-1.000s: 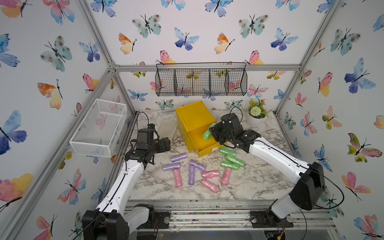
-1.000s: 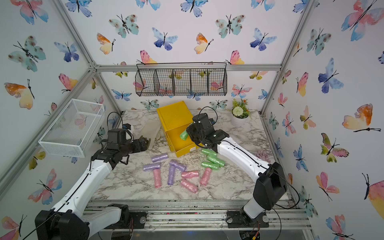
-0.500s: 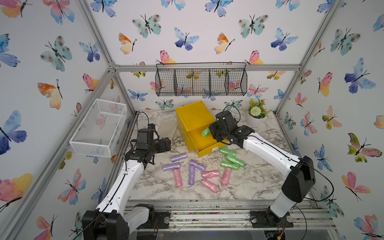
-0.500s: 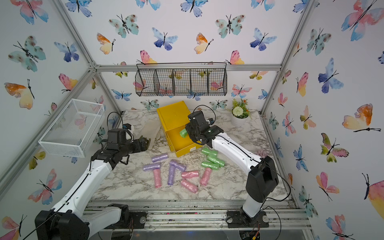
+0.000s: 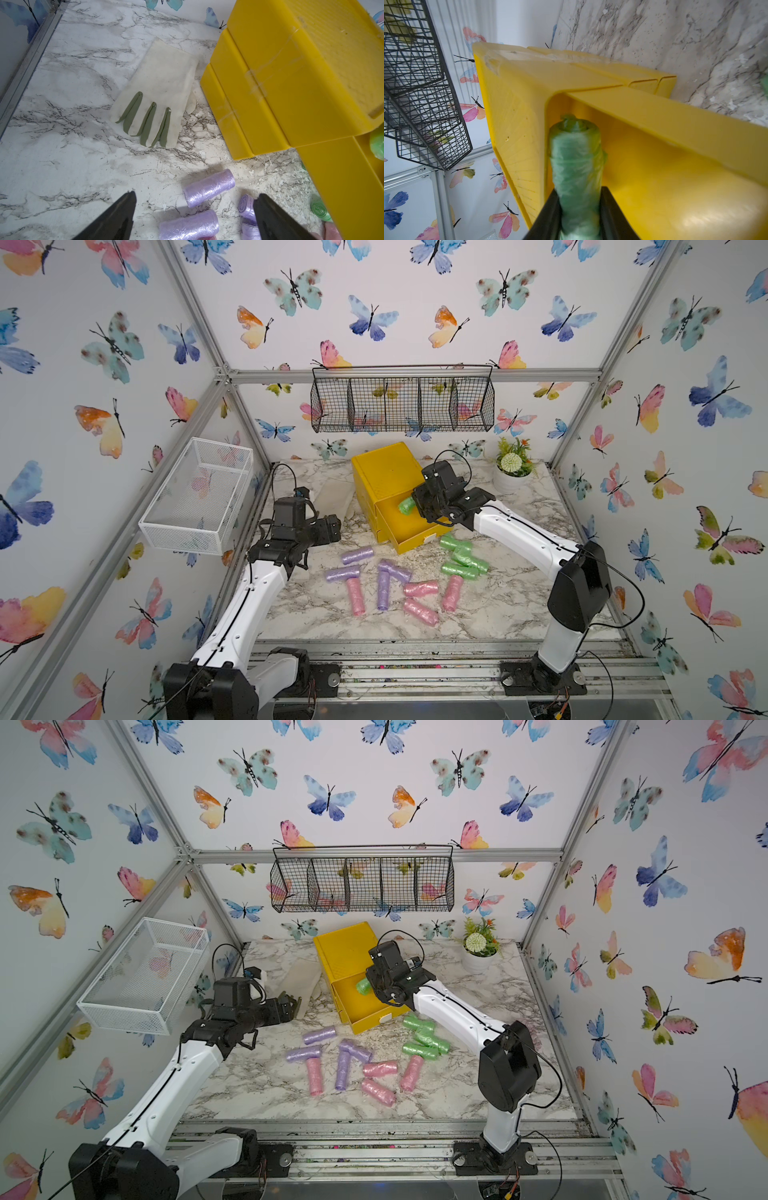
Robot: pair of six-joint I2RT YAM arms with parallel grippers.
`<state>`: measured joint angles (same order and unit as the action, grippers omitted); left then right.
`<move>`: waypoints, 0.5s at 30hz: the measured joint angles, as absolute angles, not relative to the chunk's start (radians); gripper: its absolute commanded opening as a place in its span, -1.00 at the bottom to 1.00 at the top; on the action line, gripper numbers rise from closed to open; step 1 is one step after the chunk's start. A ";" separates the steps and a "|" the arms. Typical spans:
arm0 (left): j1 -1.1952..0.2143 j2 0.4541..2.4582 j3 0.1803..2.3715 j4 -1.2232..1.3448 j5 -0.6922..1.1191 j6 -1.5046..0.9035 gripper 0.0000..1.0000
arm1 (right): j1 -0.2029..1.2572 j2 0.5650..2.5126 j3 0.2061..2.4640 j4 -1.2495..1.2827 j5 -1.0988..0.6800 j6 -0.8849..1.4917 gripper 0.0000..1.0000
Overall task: Sort the rolls of trash bags by color and place them into the drawer
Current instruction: Place the roll of trash bags in the drawer.
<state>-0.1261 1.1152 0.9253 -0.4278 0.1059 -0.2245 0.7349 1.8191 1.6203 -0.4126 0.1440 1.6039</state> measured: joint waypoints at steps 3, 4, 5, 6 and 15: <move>-0.125 1.115 0.925 -0.428 0.107 -0.224 0.88 | 0.735 1.846 1.646 -0.419 0.155 1.604 -0.31; -0.124 1.115 0.925 -0.428 0.107 -0.224 0.88 | 0.735 1.853 1.650 -0.421 0.158 1.604 -0.30; -0.124 1.115 0.925 -0.428 0.108 -0.224 0.88 | 0.735 1.859 1.653 -0.422 0.160 1.604 -0.30; -0.124 1.115 0.925 -0.427 0.108 -0.224 0.88 | 0.735 1.865 1.659 -0.426 0.162 1.604 -0.29; -0.123 1.115 0.925 -0.427 0.114 -0.221 0.90 | 0.735 1.876 1.665 -0.432 0.184 1.604 -0.24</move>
